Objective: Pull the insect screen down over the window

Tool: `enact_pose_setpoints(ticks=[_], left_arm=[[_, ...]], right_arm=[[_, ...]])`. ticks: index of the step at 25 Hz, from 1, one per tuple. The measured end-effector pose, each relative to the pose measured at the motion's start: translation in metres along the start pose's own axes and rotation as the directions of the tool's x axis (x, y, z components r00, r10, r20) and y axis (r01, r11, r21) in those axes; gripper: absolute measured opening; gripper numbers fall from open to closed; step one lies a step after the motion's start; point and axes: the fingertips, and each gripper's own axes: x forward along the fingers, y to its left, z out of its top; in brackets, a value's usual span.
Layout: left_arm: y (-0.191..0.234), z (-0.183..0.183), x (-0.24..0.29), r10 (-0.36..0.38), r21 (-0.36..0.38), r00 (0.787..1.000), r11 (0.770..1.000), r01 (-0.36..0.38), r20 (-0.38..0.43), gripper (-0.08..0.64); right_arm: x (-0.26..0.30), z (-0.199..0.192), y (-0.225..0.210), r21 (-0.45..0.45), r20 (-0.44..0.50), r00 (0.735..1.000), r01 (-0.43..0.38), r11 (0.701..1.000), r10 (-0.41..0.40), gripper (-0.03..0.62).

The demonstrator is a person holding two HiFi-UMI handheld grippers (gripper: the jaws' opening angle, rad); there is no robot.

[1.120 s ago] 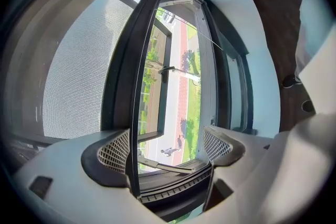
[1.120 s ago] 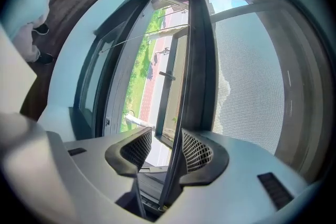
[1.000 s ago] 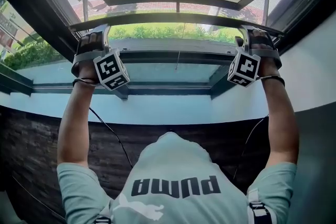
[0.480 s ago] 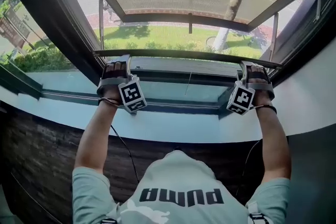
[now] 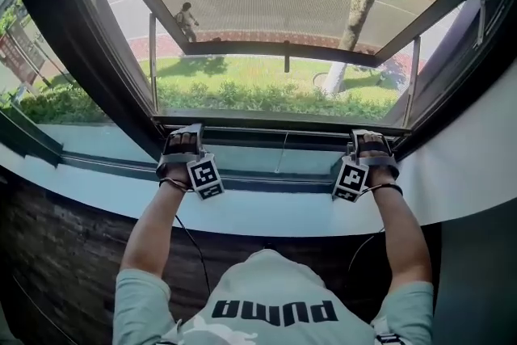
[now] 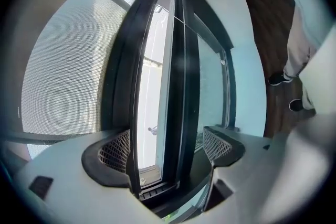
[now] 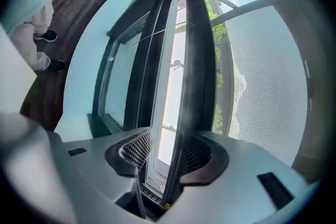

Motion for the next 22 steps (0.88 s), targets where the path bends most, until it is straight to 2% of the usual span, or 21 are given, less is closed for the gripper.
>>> enact_pose_setpoints(ticks=[5,14,19,22], left_arm=[[-0.033,0.000,0.014,-0.058,0.023,0.998,0.998,0.059,-0.014,0.428],[-0.045,0.003,0.029,-0.049,0.018,0.998,0.999,0.050,-0.030,0.428],[-0.071,0.000,0.038,-0.099,0.035,0.994,0.994,0.101,-0.052,0.428],[-0.075,0.000,0.041,-0.098,0.030,0.993,0.995,0.100,-0.067,0.426]], right_arm=[[0.012,0.004,0.033,-0.024,-0.015,0.999,-0.042,0.999,0.041,0.183],[0.028,0.007,0.045,-0.005,-0.019,0.999,-0.034,0.999,0.033,0.183],[0.035,0.013,0.072,-0.022,-0.022,0.997,-0.080,0.997,0.080,0.182],[0.036,0.017,0.079,0.018,-0.016,0.995,-0.098,0.995,0.098,0.183]])
